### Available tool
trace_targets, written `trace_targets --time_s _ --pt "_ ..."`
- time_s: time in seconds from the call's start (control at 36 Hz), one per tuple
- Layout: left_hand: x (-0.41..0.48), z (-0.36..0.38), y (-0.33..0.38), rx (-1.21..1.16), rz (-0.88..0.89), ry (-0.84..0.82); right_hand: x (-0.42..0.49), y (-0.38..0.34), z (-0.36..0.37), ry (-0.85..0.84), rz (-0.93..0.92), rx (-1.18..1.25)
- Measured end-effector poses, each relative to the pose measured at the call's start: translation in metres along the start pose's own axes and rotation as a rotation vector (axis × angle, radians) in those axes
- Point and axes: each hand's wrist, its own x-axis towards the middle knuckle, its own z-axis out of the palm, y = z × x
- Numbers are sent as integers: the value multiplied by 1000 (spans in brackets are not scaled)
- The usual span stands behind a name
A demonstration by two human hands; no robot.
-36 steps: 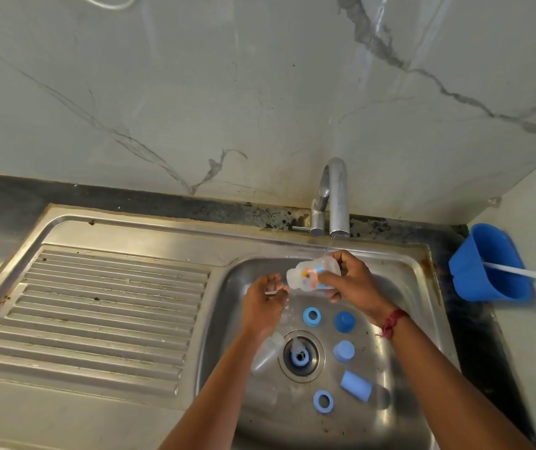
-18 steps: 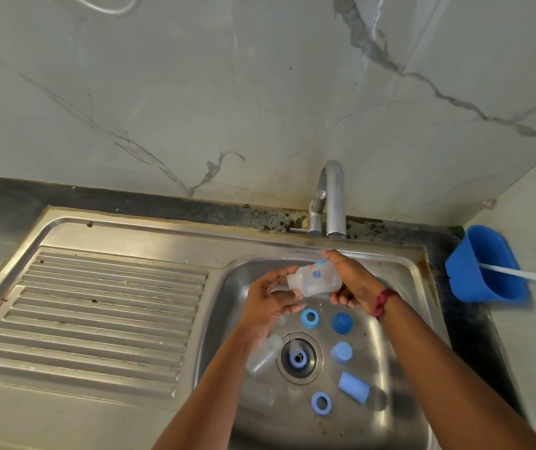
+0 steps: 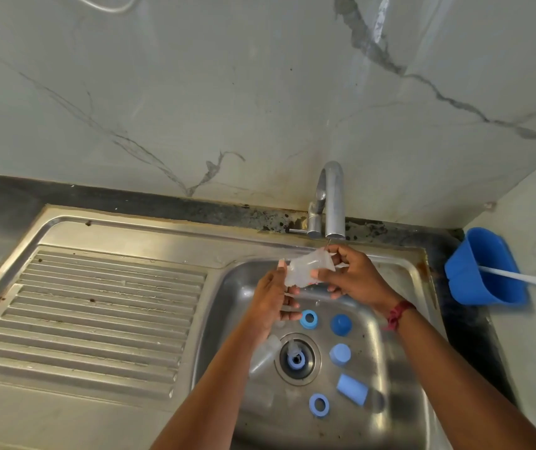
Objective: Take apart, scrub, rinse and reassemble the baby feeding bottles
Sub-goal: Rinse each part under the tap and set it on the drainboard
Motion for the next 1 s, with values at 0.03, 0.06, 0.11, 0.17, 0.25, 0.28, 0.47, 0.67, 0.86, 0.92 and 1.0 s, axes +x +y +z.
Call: trace_targets --time_s 0.03,0.06,0.11,0.17,0.25,0.28,0.47,0.67,0.86,0.92,1.0 --pt "0 -2 0 18 15 -4 0 -3 1 39 34 -15" --pt "0 -3 -1 24 29 -19 0 -5 3 75 62 -42" --pt "-1 -5 -2 -22 32 -72 0 -9 6 124 90 -110" --pt "-4 -4 -4 -148 -5 -100 1 -11 10 155 105 -141" --pt "-4 -1 -9 -368 -55 -73 4 -8 14 145 50 -184" --pt "-4 1 -10 -395 -71 -55 5 -6 14 126 4 -222" --pt "-2 25 2 -527 -133 -66 3 9 18 2 -37 382" --pt "-4 26 -10 -262 -319 -92 -9 7 38 100 18 484" --pt "5 1 -18 -81 -251 213 -13 37 28 183 -9 103" --pt "7 -2 -16 -83 -212 232 -15 45 31 151 -17 75" --pt "8 -1 -13 -63 -107 220 -16 46 36 194 -40 145"
